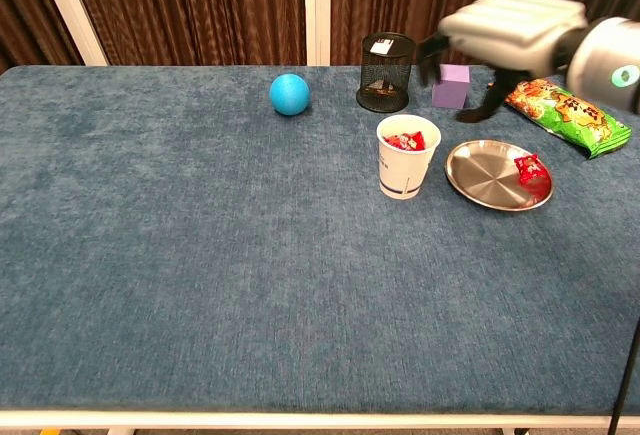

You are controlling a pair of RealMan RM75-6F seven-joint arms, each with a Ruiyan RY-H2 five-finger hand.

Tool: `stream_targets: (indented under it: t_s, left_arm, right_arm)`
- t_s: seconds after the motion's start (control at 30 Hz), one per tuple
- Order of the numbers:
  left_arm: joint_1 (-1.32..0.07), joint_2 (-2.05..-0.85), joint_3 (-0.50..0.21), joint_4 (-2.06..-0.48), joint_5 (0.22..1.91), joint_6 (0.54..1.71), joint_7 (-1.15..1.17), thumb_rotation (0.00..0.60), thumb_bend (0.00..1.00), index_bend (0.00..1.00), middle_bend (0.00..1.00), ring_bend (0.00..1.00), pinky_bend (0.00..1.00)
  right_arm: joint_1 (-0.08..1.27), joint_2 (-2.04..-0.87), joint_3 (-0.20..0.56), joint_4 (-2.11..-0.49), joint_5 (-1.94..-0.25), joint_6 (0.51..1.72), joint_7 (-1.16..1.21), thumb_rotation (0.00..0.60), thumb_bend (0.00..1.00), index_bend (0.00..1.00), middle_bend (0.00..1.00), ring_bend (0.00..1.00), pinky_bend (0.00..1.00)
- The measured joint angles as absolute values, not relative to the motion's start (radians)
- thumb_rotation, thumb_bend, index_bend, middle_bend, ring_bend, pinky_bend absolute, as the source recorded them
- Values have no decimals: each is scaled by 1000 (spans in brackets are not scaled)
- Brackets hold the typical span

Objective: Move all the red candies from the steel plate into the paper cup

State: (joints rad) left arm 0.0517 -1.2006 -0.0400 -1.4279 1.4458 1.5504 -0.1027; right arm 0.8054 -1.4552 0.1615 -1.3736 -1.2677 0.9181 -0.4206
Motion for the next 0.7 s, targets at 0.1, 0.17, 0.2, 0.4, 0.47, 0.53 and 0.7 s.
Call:
stream_targets:
  t_s: [0.1,0.17,0.2,0.4,0.47,0.53,0.7]
  left_arm:
    - [50,-1203,-41,-1425,1448,1550,-105,600,0,287,248,141,210]
    - [49,-1206,-40,-1423,1451,1549,-106,600,0,287,248,142,210]
    - [49,-1208,-39,-1422,1453,1550,-106,600,0,287,248,142,210]
    - [50,-1211,-36,-1419,1460,1555,-105,600,0,287,248,141,210]
    - [50,-1209,-35,-1421,1459,1554,-104,600,0,288,248,141,210]
    - [50,-1208,-35,-1424,1458,1552,-102,600,0,288,248,141,210]
    - [49,-1206,-36,-1428,1456,1549,-99,600,0,287,248,141,210]
  right_arm:
    - [780,-1428,155,-1366,-1225,921,-427,600,81,393,407,188,358]
    - [762,-1414,146,-1351,-1187,916,-438,600,83,402,410,188,358]
    - [758,-1412,144,-1345,-1177,914,-440,600,86,406,412,188,358]
    - [737,-1438,118,-1254,-1105,865,-455,600,156,416,417,188,359]
    - [735,-1461,107,-1217,-1097,846,-455,600,158,416,417,188,359]
    - [733,-1483,99,-1187,-1094,831,-452,600,158,417,417,188,359]
    - [733,-1533,85,-1116,-1104,805,-431,600,158,420,417,188,358]
